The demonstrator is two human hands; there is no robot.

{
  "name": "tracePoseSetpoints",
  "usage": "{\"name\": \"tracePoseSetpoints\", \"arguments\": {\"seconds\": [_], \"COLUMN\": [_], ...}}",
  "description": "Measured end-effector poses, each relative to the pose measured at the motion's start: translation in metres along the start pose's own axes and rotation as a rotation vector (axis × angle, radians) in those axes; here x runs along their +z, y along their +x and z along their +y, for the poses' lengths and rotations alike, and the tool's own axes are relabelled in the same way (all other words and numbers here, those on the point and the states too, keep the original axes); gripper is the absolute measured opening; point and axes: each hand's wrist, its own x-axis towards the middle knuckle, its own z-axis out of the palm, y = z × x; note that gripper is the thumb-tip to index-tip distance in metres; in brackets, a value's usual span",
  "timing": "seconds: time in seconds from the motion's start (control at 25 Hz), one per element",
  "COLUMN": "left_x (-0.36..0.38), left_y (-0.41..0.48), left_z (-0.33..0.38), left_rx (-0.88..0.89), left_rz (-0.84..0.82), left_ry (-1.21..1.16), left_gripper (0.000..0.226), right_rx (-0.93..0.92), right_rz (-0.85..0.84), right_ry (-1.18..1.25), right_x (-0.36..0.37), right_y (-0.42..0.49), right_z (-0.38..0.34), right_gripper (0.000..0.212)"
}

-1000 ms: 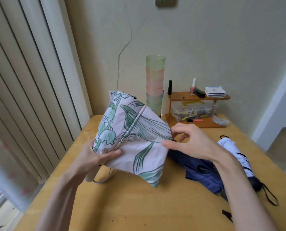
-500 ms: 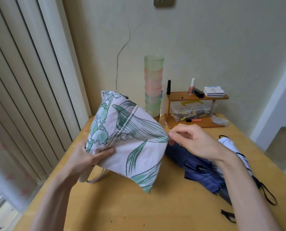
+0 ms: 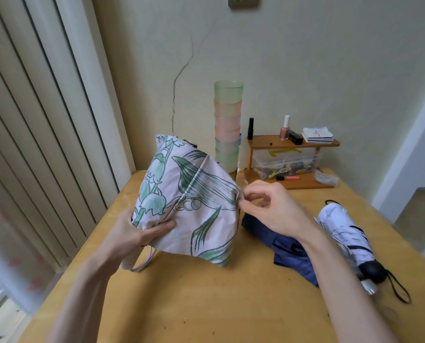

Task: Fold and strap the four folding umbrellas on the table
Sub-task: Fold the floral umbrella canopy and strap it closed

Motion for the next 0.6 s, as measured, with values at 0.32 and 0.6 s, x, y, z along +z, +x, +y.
{"name": "tracePoseSetpoints", "arguments": {"seconds": [0.32,0.6], "left_x": [0.000,-0.003], "left_y": [0.001,0.000], "left_z": [-0.002,0.000], "left_rx": [0.004,-0.017], "left_rz": [0.082,0.048], "left_ry": [0.040,0.037], "left_gripper": [0.046,0.042], "right_rx": [0.033,-0.045], "right_rz": [0.137,0.108], "right_ry": [-0.037,-0.089], "right_x": [0.006,-0.018], "right_y": [0.004,-0.001], "right_z": [-0.002,-0.008], "right_gripper": [0.008,0.023]}}
